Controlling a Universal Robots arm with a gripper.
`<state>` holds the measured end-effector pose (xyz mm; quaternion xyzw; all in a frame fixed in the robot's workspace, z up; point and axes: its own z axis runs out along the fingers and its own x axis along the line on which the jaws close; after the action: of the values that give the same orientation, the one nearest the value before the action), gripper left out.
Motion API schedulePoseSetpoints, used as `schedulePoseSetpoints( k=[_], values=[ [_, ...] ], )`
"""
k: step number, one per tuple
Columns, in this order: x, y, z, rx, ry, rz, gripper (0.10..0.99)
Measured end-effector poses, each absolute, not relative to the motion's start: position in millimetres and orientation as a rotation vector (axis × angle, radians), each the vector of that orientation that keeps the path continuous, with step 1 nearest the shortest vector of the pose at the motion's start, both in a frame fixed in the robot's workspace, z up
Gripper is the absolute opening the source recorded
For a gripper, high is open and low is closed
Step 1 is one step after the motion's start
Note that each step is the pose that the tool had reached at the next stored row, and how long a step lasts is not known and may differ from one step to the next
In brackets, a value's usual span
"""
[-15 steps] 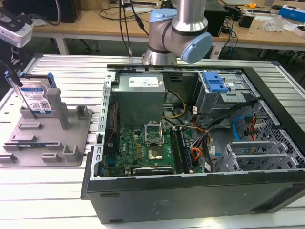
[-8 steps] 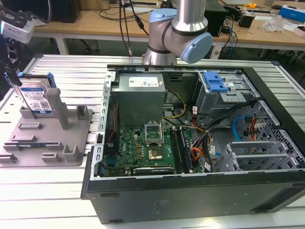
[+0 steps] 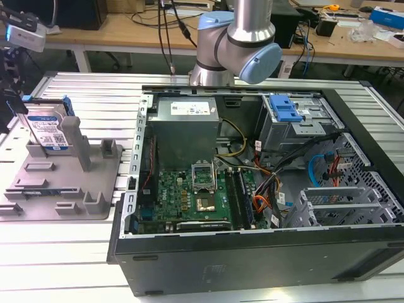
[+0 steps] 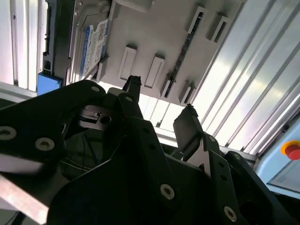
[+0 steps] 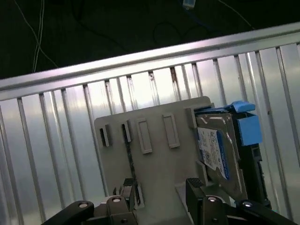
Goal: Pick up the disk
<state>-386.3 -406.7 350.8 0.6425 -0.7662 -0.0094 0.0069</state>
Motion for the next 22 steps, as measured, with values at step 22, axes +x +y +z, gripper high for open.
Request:
schedulePoseSetpoints(
  k=[22],
  values=[
    [-386.5,-373.1,349.6,2.188,-2.231,-0.015,0.557]
  ],
)
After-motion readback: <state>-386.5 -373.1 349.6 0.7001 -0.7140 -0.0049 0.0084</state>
